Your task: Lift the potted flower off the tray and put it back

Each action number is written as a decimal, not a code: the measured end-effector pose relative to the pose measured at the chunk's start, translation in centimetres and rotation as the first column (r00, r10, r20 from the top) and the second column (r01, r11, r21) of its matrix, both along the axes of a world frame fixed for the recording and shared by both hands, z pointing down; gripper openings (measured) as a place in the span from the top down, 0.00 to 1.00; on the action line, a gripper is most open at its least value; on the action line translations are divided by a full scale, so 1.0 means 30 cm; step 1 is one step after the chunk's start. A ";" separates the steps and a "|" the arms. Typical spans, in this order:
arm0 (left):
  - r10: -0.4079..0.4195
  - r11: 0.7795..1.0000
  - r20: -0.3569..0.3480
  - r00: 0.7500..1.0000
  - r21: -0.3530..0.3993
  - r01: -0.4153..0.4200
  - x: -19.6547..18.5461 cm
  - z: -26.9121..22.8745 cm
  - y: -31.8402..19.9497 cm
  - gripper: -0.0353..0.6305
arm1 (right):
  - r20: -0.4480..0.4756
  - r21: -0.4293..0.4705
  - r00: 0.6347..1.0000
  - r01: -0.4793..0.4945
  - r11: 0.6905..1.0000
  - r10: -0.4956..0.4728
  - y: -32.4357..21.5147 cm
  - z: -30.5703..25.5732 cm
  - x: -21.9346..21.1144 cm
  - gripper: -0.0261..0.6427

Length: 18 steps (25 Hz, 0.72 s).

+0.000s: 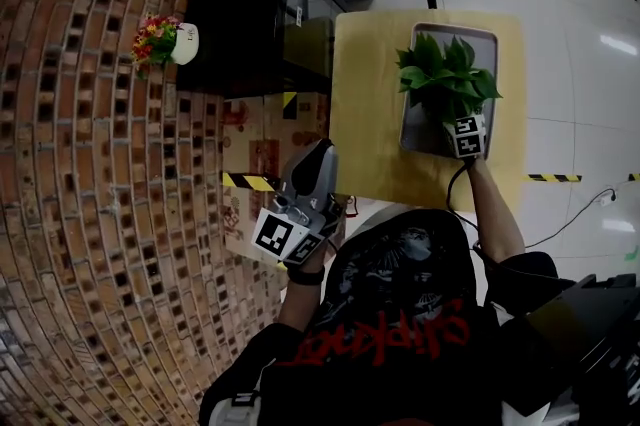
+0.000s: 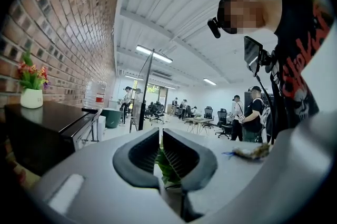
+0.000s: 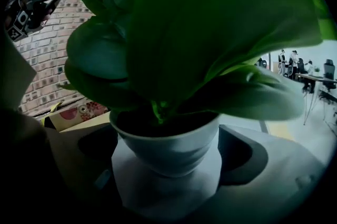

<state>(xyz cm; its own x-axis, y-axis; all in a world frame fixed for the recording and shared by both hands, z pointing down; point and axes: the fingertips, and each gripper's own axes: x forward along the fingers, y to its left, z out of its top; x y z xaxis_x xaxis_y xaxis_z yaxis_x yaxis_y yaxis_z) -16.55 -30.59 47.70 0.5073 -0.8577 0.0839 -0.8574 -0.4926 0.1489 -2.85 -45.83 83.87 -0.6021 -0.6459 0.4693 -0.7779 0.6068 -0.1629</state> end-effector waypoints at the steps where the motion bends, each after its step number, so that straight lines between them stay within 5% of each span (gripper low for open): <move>1: -0.006 1.000 0.000 1.000 -0.004 0.006 0.002 -0.001 -0.005 0.93 | 0.000 0.002 1.000 -0.002 1.000 0.002 -0.009 -0.003 0.000 0.08; 4: -0.001 1.000 0.011 1.000 -0.001 0.001 0.007 -0.002 -0.003 0.93 | -0.007 0.012 1.000 -0.013 1.000 0.013 -0.027 -0.004 0.005 0.10; 6: 0.027 1.000 0.038 0.999 -0.002 -0.027 0.016 0.006 0.009 0.93 | -0.015 0.020 1.000 -0.017 1.000 0.018 -0.031 -0.005 0.005 0.20; 14: 0.131 0.991 0.111 0.985 -0.007 -0.131 0.084 0.036 0.041 0.94 | -0.040 -0.001 0.999 0.012 1.000 -0.012 0.008 0.007 0.000 0.21; 18: 0.152 0.988 0.072 0.986 0.005 -0.152 0.095 0.028 0.037 0.94 | -0.022 0.002 1.000 0.011 1.000 -0.011 0.036 -0.001 -0.002 0.21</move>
